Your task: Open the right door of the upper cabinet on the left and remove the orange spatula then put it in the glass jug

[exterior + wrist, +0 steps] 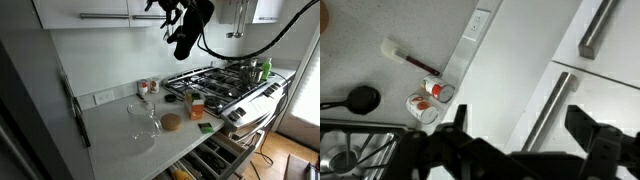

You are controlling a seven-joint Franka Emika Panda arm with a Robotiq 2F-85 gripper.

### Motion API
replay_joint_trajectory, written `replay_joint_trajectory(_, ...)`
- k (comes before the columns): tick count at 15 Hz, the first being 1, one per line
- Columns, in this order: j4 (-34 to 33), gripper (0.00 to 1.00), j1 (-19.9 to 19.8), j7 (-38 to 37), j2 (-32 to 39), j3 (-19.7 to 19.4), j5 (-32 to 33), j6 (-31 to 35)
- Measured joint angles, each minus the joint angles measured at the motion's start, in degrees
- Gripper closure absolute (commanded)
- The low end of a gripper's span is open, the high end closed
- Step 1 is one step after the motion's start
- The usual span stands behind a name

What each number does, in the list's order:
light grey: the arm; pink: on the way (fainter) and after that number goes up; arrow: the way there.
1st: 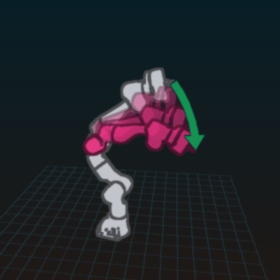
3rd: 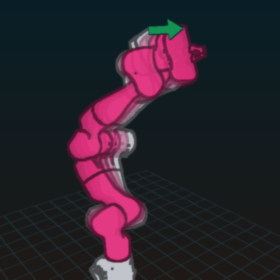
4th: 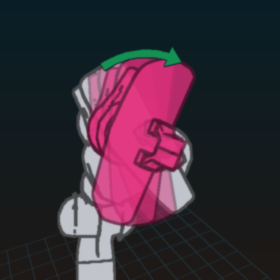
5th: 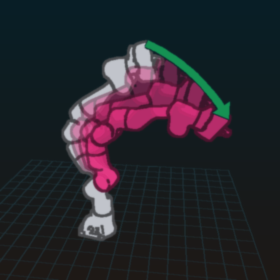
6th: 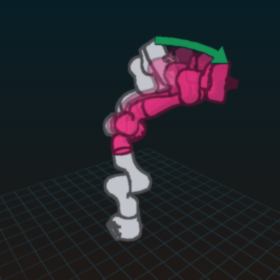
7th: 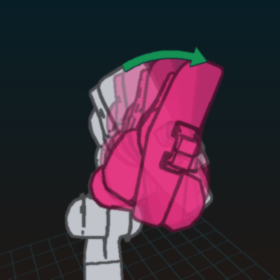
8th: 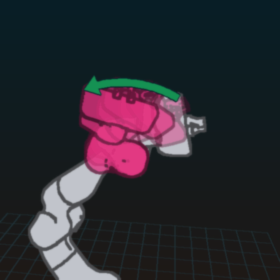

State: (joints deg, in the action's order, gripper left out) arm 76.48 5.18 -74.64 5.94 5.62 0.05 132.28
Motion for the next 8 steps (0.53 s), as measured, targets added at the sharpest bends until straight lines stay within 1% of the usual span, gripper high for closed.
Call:
replay_joint_trajectory(5, -1.91, 0.00, -0.18, -4.12, 3.27, -0.24, 0.00, 6.02)
replay_joint_trajectory(8, -2.92, 0.00, -0.19, -5.34, 5.20, -0.24, -0.16, 8.05)
